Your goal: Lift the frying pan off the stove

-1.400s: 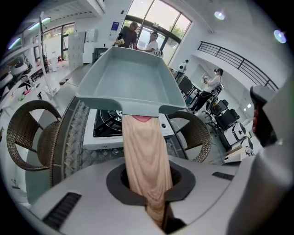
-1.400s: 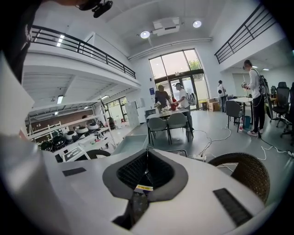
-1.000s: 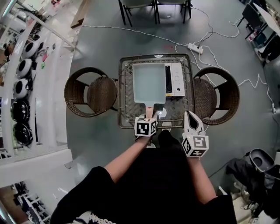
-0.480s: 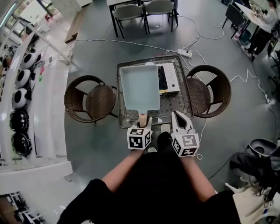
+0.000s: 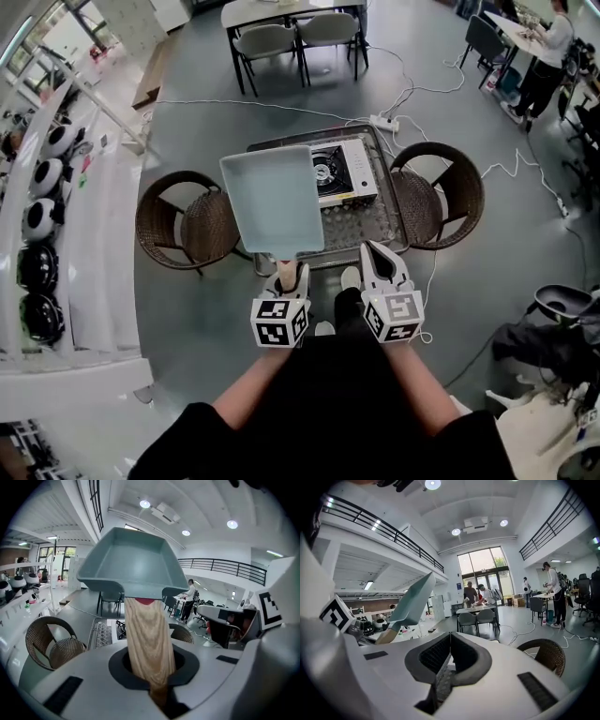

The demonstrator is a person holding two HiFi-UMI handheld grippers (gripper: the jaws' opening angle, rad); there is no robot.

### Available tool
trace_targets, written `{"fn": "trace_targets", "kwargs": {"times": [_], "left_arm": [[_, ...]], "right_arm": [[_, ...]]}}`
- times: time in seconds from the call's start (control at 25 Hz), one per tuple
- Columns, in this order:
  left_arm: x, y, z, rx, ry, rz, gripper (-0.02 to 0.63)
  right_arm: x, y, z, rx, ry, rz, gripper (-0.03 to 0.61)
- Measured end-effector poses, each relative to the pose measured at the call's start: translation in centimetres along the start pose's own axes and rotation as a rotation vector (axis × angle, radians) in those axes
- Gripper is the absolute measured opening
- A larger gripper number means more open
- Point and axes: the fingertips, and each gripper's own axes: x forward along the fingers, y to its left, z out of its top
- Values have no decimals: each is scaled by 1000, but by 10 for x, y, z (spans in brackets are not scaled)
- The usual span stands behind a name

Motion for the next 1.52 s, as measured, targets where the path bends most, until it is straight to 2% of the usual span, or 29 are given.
{"fn": "trace_targets", "kwargs": {"times": [0.24,0.48,0.8,1.08,1.32,1.52], "left_arm": [[-23,6,10,53,-53,27,43],[-31,8,20,70,-93,41,43],[-37,7,33,76,-157,57,41],[-40,11,47,72,-179,54,41],[-35,10,58,140,-199,66,41],[-26,11,61,145,-207,72,41]], "right_arm": [[-7,25,11,-4,-38,21,31],[-8,33,21,-70,-45,6,31],[-8,25,19,-7,-33,-13,29],[-3,33,27,-50,-47,-12,29],[0,25,30,-52,-52,-19,29],[8,17,34,-59,-63,-23,29]]}}
